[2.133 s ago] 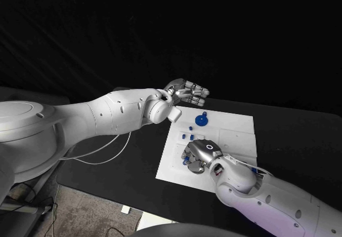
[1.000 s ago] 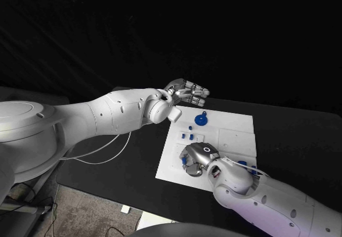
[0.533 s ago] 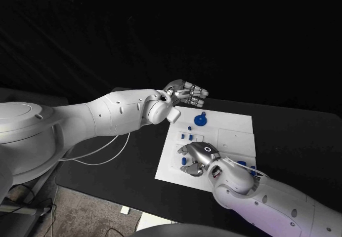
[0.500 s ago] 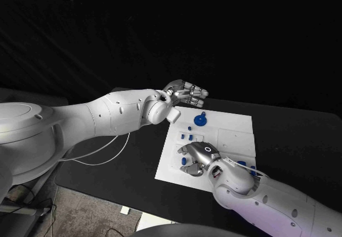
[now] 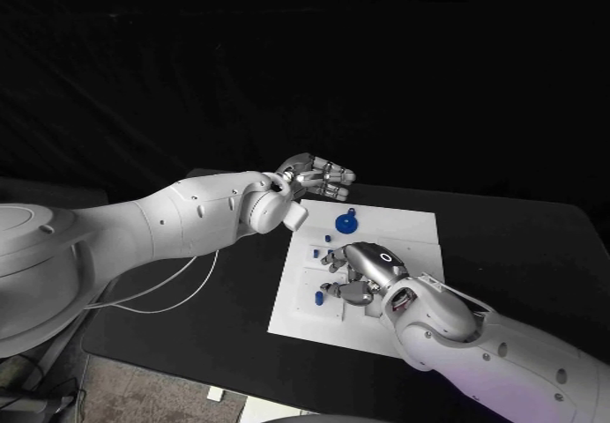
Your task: Assemble the parts on the task board
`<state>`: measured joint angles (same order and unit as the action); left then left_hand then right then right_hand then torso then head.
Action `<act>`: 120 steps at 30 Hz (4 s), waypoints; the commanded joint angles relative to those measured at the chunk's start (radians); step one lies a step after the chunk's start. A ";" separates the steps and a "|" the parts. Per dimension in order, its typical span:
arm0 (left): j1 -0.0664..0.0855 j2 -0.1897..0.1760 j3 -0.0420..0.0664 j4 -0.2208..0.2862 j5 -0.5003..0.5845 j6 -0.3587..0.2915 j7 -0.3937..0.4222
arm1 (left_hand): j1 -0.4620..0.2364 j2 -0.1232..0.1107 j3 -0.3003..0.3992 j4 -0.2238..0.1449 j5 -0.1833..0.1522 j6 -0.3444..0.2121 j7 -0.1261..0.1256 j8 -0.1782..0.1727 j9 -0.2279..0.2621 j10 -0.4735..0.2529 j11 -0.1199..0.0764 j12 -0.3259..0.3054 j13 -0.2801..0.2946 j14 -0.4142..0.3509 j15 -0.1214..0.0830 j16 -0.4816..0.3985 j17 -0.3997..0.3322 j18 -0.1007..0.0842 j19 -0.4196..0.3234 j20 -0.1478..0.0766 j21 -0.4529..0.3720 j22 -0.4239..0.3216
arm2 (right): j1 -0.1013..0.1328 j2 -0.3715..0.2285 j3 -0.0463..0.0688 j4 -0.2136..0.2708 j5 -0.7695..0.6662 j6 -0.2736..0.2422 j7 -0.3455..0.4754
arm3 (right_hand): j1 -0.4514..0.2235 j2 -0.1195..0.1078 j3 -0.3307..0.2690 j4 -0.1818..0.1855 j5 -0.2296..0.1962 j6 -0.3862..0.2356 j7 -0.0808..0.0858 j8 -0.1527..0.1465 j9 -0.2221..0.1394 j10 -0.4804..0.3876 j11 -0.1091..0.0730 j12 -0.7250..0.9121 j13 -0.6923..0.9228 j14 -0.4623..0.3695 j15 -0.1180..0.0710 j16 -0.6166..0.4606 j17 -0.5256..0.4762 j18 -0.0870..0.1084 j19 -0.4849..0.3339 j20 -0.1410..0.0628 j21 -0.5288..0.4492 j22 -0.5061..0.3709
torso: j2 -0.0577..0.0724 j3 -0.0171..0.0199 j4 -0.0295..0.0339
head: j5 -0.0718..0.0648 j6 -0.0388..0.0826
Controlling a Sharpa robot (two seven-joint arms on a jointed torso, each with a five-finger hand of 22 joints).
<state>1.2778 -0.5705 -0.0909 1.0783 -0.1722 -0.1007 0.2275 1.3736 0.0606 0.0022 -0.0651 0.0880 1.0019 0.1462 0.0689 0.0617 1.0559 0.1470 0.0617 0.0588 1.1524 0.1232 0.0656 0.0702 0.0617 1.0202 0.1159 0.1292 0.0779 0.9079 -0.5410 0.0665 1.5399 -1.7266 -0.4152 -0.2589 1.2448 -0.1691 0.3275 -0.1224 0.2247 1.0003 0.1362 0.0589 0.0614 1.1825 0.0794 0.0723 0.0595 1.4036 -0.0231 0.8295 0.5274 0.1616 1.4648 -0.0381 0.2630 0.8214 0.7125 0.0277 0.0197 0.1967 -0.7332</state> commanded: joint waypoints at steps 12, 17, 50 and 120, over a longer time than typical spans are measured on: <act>-0.001 -0.038 0.001 0.018 -0.004 0.013 0.013 | -0.002 0.009 -0.005 0.001 -0.004 -0.003 -0.001 -0.003 0.000 0.001 -0.003 -0.003 0.000 -0.002 0.003 -0.001 0.001 0.004 -0.003 -0.001 0.001 -0.001 | 0.095 -0.221 0.068 0.020 0.490 0.247 0.039 | -0.088 0.097 -0.062 0.005 -0.051 0.127 -0.055 0.004 0.020 0.029 -0.098 0.604 0.498 0.017 -0.064 0.039 0.078 -0.080 0.039 -0.071 0.059 0.055 | -0.002 0.0058 -0.0086 | -0.112 0.066; -0.008 -0.060 0.001 0.035 -0.013 0.046 0.027 | -0.006 0.009 -0.005 0.001 -0.003 -0.008 -0.006 -0.003 0.001 0.070 -0.022 -0.003 0.001 -0.002 -0.001 -0.001 0.000 0.002 -0.003 -0.004 0.000 -0.001 | 0.124 -0.290 0.072 0.004 0.561 0.342 -0.015 | -0.138 0.106 0.008 0.051 -0.150 0.143 -0.069 0.004 0.045 0.024 -0.108 0.784 0.759 0.010 -0.070 0.136 0.240 -0.084 0.037 -0.078 0.124 0.103 | -0.007 0.0099 -0.0140 | -0.137 0.078; -0.036 -0.149 0.001 0.139 -0.136 0.115 0.081 | -0.123 -0.064 -0.104 0.057 -0.012 -0.054 -0.002 -0.003 0.000 0.089 -0.023 -0.003 0.001 0.047 -0.012 -0.003 0.000 -0.021 -0.009 -0.014 -0.011 -0.002 | 0.126 -0.328 0.072 -0.024 0.654 0.647 -0.398 | -0.275 0.120 0.028 0.075 -0.167 0.069 -0.051 0.005 0.087 0.158 -0.094 0.972 1.183 0.049 -0.056 0.207 0.561 -0.067 0.034 -0.064 0.216 0.253 | -0.012 0.0120 -0.0152 | -0.183 0.050; -0.037 -0.145 0.001 0.147 -0.119 0.176 0.057 | -0.121 -0.027 -0.104 0.064 -0.013 -0.109 0.018 -0.006 -0.002 0.051 -0.007 -0.003 0.001 0.020 -0.001 -0.002 0.000 -0.011 -0.006 -0.005 -0.021 -0.003 | 0.071 -0.177 0.020 -0.141 0.558 0.533 -0.396 | -0.245 0.185 0.039 -0.034 -0.037 0.159 -0.076 0.003 0.030 0.167 -0.106 0.958 1.190 0.059 -0.059 0.195 0.587 -0.081 0.041 -0.065 0.205 0.309 | -0.012 0.0133 -0.0178 | -0.151 0.036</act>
<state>1.2410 -0.7163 -0.0908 1.2240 -0.2958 0.0577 0.2810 1.2552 0.0238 -0.0950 -0.0010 0.0744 0.8994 0.1649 0.0689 0.0605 1.1131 0.1362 0.0617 0.0588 1.1790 0.1215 0.0656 0.0702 0.0521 1.0149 0.1069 0.1136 0.0756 0.9933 -0.7053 0.0981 1.4068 -1.1291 0.1234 -0.6183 0.9906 -0.0026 0.2862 -0.0780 0.1749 1.1410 0.0673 0.0563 0.5964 1.3511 -0.0213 1.0257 1.2509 1.4580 -0.0800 1.0222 1.1153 0.0752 1.4631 -0.0997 0.4650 1.1294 0.7007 0.0407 0.0026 0.0321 -0.6934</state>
